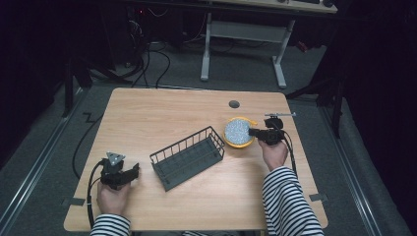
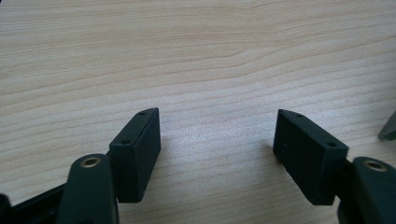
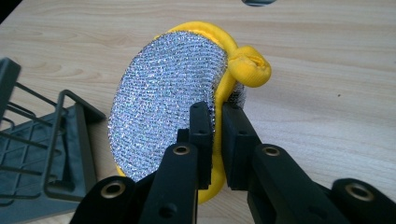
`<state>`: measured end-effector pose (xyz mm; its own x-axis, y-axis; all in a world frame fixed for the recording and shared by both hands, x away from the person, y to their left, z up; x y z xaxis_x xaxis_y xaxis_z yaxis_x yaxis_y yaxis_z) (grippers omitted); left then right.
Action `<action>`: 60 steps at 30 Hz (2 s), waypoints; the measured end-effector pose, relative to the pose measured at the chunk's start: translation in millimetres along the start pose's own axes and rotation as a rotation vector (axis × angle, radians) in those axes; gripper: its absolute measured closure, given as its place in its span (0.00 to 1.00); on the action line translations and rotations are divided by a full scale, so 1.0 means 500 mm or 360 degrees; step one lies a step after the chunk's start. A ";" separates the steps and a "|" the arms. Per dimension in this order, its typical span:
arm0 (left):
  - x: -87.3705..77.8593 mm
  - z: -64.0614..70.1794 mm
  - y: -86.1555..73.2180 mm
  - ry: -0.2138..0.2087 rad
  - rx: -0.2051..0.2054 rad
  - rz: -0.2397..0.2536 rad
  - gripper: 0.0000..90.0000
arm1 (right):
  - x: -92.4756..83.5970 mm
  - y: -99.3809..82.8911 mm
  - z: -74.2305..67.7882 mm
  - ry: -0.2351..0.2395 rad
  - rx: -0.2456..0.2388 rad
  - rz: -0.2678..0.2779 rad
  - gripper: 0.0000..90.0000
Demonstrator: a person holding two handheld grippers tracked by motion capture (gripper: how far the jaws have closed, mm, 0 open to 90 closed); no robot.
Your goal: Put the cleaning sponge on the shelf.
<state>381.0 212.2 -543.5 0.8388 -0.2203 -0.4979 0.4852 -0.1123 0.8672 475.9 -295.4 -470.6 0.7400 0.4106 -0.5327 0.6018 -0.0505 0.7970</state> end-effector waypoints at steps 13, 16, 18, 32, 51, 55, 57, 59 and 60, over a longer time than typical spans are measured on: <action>0.000 0.000 0.000 0.0000 0.0000 0.0000 0.36 | -0.064 0.060 -0.026 0.0062 -0.0101 0.0109 0.94; 0.000 0.000 0.000 0.0000 0.0000 0.0000 0.36 | -0.075 0.069 -0.036 0.0094 -0.0118 0.0128 0.94; 0.000 0.000 0.000 0.0000 0.0000 0.0000 0.36 | -0.079 0.073 -0.043 0.0112 -0.0134 0.0133 0.94; 0.000 0.000 0.000 0.0000 0.0000 0.0000 0.36 | -0.100 0.106 -0.136 0.0335 -0.0274 0.0156 0.93; 0.000 0.000 0.000 0.0000 0.0000 0.0000 0.36 | -0.016 0.083 -0.241 0.0563 -0.0377 0.0006 0.93; 0.000 0.000 0.000 0.0000 0.0000 0.0000 0.36 | -0.002 0.076 -0.253 0.0589 -0.0388 -0.0018 0.93; 0.000 0.000 0.000 0.0000 0.0000 0.0000 0.36 | 0.003 0.073 -0.257 0.0600 -0.0392 -0.0025 0.93; 0.000 0.000 0.000 0.0000 0.0000 0.0000 0.36 | 0.009 0.070 -0.261 0.0603 -0.0391 -0.0029 0.93; 0.000 0.000 0.000 0.0000 0.0000 0.0000 0.36 | 0.012 0.069 -0.262 0.0601 -0.0394 -0.0035 0.93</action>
<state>381.0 212.2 -543.5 0.8388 -0.2202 -0.4978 0.4851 -0.1124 0.8672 461.4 -175.4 -409.1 0.5388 0.7149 -0.4456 0.4919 0.1624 0.8553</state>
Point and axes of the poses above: each handheld gripper's, and its own axes: x roughly forward along the jaws, y roughly out of its top, z roughly to its right, the point moved 1 cm from there along x, roughly forward along the jaws, and after that the axes turned 12 degrees about z, right-handed, at the moved point
